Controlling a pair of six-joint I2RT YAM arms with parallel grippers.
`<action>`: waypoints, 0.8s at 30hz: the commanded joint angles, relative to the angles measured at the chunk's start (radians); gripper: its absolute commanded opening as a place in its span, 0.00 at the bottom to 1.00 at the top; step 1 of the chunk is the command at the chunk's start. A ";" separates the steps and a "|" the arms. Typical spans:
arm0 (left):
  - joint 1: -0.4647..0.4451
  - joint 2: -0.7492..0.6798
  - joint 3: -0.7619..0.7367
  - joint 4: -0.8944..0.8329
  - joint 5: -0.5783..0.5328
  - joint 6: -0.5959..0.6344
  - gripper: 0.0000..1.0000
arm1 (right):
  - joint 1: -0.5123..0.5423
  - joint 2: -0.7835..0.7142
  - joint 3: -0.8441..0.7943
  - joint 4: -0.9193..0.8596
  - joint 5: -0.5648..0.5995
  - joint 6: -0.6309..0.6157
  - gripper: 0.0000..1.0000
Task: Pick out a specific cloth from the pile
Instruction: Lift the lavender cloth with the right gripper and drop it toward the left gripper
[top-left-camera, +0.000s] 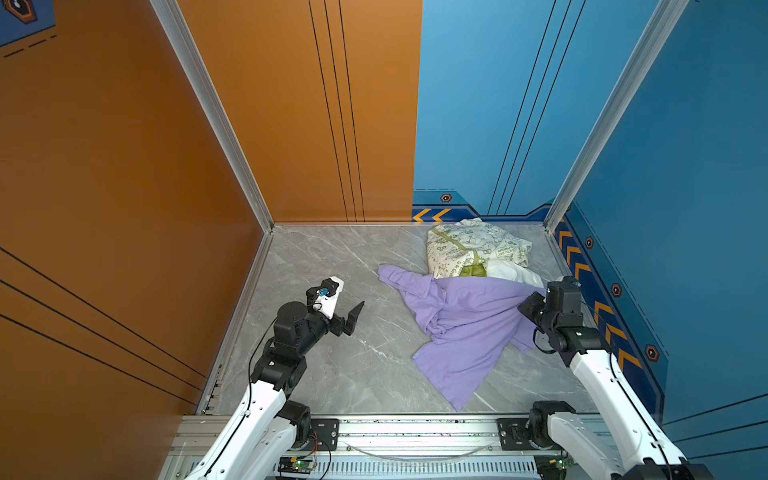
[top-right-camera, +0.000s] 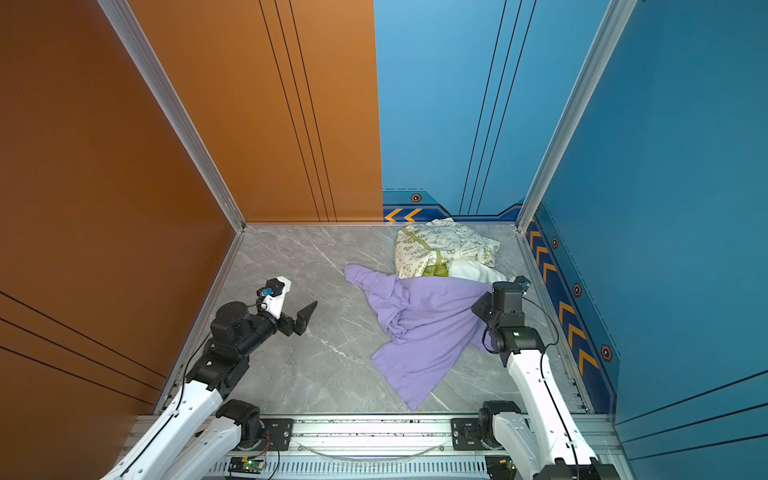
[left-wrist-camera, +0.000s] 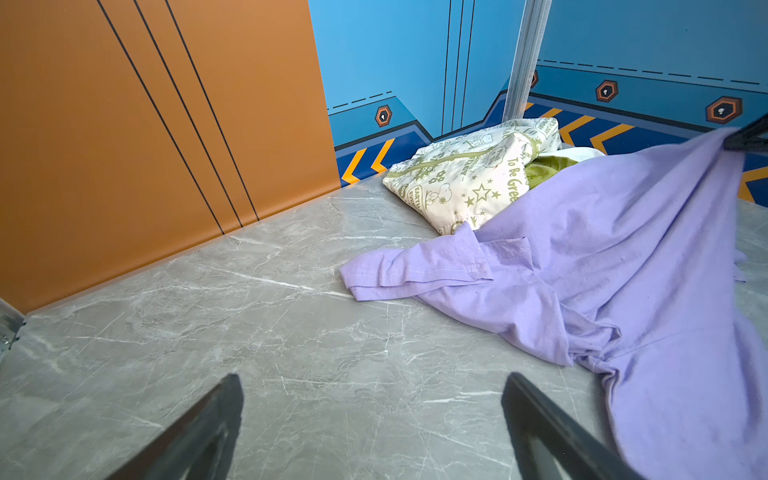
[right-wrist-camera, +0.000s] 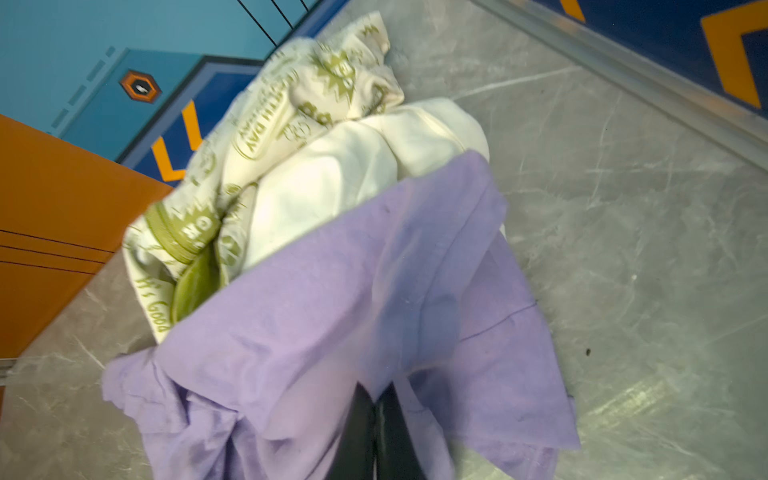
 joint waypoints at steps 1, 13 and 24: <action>-0.010 -0.005 -0.008 0.001 0.012 0.019 0.98 | 0.024 -0.042 0.088 -0.019 0.063 -0.005 0.00; -0.012 -0.019 -0.009 -0.001 0.008 0.019 0.98 | 0.381 0.054 0.395 0.038 0.194 -0.153 0.00; -0.011 -0.046 -0.012 0.000 -0.008 0.021 0.98 | 0.777 0.421 0.843 0.085 0.243 -0.362 0.00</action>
